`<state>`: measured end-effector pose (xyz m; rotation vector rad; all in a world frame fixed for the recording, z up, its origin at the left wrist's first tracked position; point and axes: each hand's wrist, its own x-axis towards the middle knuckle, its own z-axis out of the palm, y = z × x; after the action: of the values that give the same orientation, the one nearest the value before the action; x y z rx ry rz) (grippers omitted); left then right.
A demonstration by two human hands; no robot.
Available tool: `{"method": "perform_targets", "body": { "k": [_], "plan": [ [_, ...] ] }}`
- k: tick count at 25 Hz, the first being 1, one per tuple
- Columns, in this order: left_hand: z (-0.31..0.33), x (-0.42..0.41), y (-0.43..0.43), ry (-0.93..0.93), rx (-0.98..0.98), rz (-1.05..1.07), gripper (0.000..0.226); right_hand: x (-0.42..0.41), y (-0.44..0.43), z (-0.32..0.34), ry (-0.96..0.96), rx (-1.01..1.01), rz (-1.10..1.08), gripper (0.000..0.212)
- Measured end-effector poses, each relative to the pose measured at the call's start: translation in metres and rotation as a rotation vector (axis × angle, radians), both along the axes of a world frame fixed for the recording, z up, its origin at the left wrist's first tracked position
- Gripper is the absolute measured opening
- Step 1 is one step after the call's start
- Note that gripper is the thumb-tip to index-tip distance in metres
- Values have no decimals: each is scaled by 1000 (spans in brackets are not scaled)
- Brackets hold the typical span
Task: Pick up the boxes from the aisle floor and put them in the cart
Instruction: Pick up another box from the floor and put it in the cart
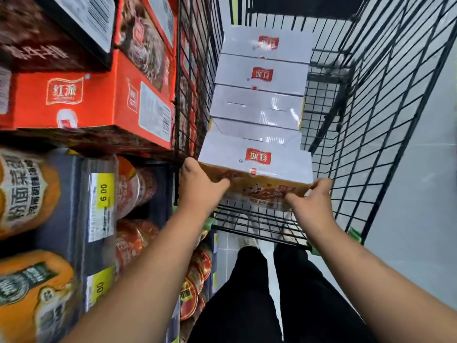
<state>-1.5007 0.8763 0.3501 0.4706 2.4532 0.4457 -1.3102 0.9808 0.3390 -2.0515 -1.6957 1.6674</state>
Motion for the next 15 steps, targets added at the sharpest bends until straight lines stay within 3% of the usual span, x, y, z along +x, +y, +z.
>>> {"method": "perform_targets", "body": {
  "k": [5, 15],
  "plan": [
    [-15, 4, -1, -186, 48, 127, 60, -4, 1, -25, 119, -162, -110, 61],
    [-52, -1, 8, -4, -320, -84, 61, -10, 4, -44, 2, -151, 126, 71]
  ]
}}
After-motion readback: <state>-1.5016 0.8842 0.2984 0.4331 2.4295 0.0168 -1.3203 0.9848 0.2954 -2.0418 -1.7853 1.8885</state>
